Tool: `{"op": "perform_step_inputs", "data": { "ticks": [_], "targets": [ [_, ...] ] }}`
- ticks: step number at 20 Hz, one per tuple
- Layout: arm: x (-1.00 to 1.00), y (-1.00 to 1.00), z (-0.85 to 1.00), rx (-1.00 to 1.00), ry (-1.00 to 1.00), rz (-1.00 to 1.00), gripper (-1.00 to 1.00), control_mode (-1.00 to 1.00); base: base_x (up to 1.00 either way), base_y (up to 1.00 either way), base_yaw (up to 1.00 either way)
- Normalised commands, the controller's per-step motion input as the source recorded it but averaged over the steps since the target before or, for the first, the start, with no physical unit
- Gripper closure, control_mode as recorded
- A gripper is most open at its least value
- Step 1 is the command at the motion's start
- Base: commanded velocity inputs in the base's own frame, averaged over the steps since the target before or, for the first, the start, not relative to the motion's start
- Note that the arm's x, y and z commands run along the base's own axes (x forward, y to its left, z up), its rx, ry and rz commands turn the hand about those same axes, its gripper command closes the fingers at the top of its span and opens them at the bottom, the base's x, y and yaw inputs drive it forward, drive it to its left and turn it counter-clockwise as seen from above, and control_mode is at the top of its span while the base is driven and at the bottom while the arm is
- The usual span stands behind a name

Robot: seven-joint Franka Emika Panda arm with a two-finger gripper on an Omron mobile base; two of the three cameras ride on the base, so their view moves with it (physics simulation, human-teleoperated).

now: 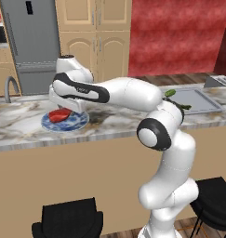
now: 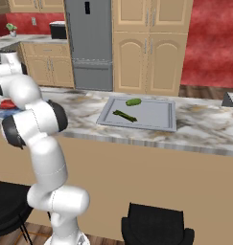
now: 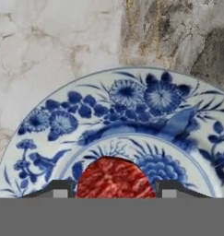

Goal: Create a steak meal by picking up the steak and asparagus from the tray and placing them on the plate. Leave the pickle on the tray.

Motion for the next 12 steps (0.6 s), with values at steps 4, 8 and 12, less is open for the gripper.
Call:
{"op": "perform_step_inputs", "data": {
  "ticks": [4, 8, 12],
  "targets": [
    [0.0, -0.04, 0.16, 0.0, -0.03, 0.0, -1.0, -1.0, 0.0, 0.0, 0.0],
    [-0.07, -0.37, 0.29, 0.0, -0.04, 0.0, -1.0, -1.0, 0.0, 0.0, 0.0],
    [-0.28, -0.73, 0.46, 0.03, -0.08, -0.01, -1.0, -1.0, 0.0, 0.0, 0.0]
  ]
}}
